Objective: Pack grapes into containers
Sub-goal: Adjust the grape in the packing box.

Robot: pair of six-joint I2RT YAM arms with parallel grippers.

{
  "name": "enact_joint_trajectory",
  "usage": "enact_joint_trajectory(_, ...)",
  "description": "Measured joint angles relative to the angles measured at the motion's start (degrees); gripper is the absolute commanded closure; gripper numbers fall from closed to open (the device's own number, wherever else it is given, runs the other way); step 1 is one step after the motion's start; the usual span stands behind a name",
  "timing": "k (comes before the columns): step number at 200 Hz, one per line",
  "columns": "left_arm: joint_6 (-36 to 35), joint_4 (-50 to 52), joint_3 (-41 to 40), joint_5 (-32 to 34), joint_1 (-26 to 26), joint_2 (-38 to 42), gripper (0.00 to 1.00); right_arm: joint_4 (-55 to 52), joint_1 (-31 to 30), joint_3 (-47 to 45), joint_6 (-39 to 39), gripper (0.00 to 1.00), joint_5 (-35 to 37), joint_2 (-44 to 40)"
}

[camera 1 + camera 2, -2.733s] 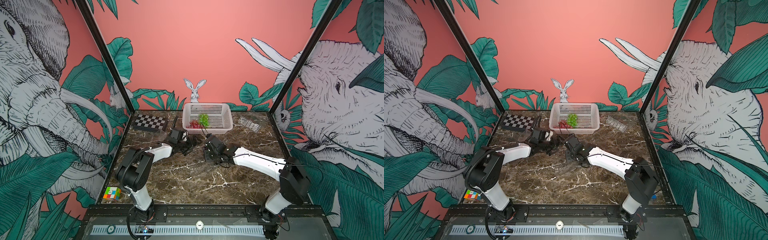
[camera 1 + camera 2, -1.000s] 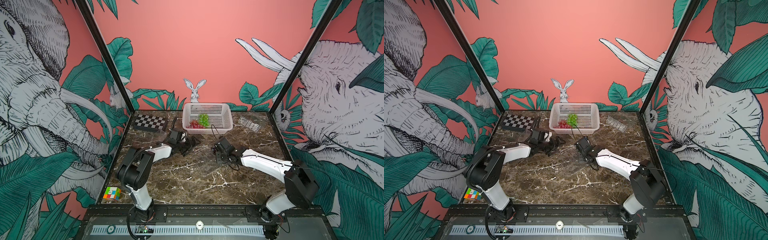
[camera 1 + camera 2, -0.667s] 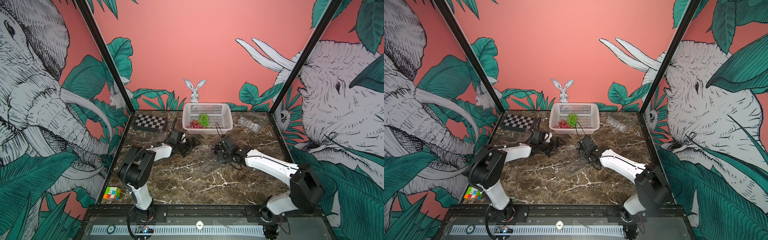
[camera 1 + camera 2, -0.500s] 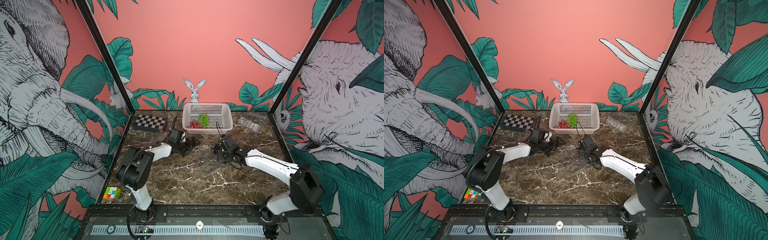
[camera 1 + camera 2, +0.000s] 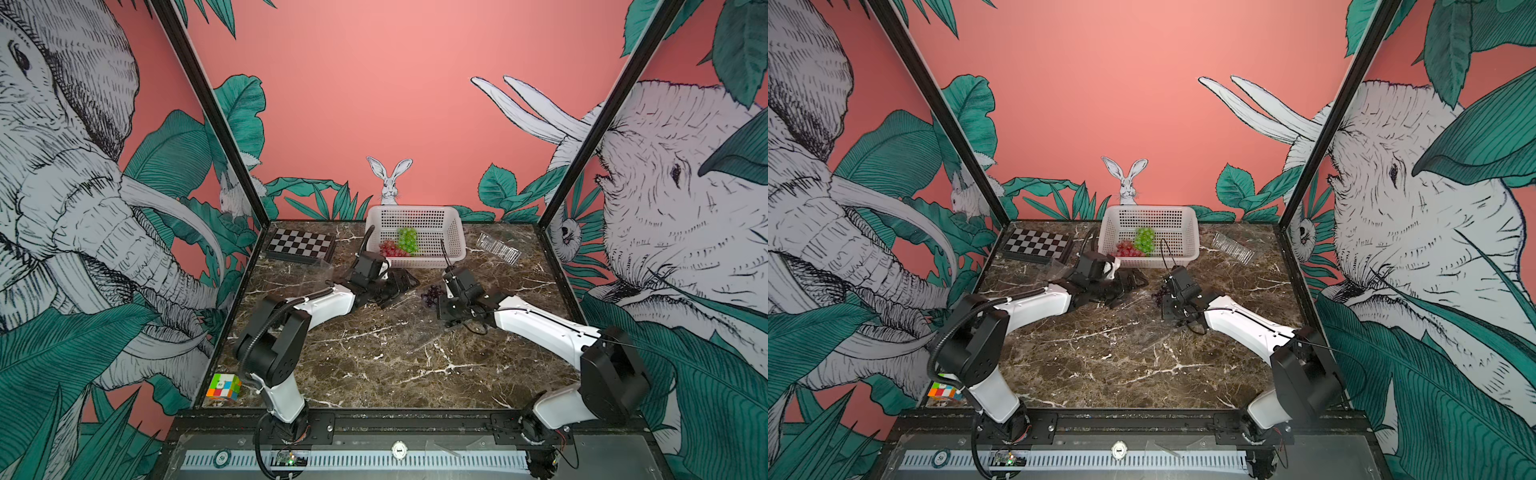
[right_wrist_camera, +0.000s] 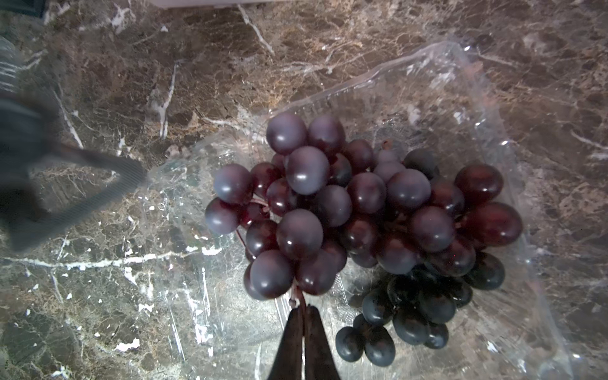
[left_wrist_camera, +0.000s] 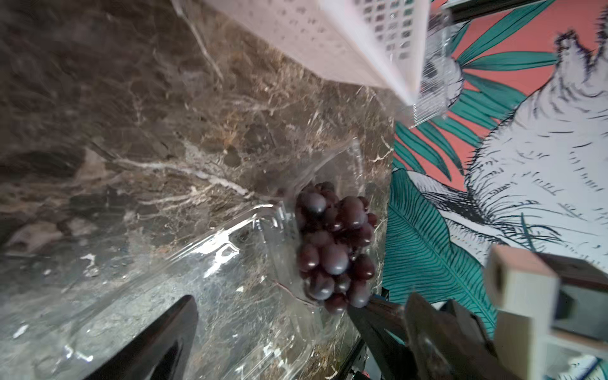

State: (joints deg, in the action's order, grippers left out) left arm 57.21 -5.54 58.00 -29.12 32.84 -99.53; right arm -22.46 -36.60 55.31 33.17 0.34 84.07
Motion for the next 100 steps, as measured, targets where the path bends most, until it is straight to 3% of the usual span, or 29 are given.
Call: enact_joint_trajectory(100,-0.5,-0.4,-0.2,0.4,-1.0,-4.3,0.00,0.7,3.8,-6.1,-0.9,1.00,-1.5,-3.5)
